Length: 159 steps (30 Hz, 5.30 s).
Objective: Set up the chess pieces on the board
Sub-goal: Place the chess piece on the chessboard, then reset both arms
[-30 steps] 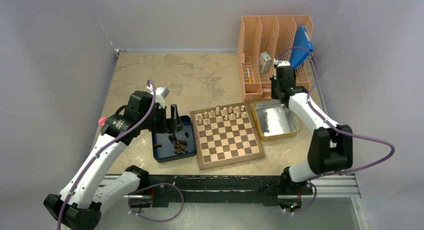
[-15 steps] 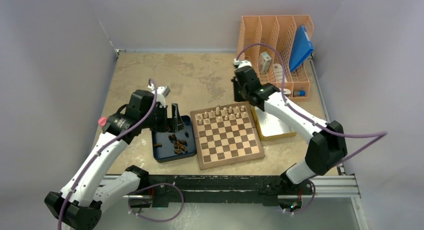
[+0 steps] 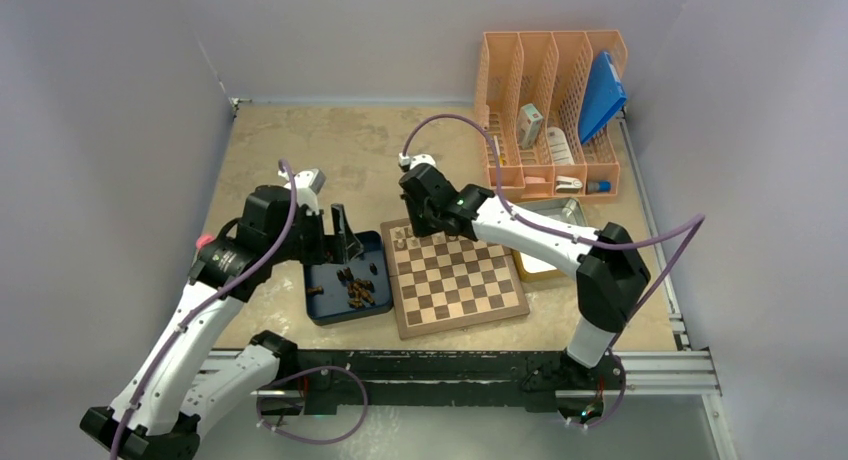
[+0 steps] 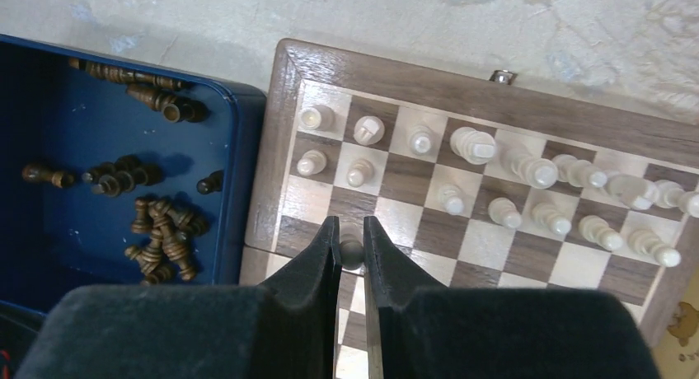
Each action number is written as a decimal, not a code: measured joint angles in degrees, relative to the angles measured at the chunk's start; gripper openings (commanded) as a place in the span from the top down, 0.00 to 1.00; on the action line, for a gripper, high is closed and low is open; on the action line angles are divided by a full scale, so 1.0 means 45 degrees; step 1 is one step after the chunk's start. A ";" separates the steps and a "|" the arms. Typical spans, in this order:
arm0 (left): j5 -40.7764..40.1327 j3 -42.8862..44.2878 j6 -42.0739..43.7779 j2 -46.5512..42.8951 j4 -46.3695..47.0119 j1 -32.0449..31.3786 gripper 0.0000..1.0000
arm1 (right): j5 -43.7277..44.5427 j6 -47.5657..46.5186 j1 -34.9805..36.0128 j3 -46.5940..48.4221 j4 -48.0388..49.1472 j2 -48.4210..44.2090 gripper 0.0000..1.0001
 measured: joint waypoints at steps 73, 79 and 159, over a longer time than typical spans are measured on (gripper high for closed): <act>-0.0753 0.0146 0.0010 -0.0296 -0.0107 0.0000 0.19 | 0.3419 0.1656 0.0578 -0.0991 0.1433 0.1938 0.81; -0.0816 0.0146 0.0010 -0.0296 -0.0107 0.0000 0.19 | 0.3453 0.1656 0.0578 -0.0967 0.1423 0.2021 0.79; 0.2166 -0.2375 -0.0243 -0.1647 0.2633 0.0000 0.19 | 0.2919 0.5037 0.0578 -0.7397 0.2210 -0.8791 0.01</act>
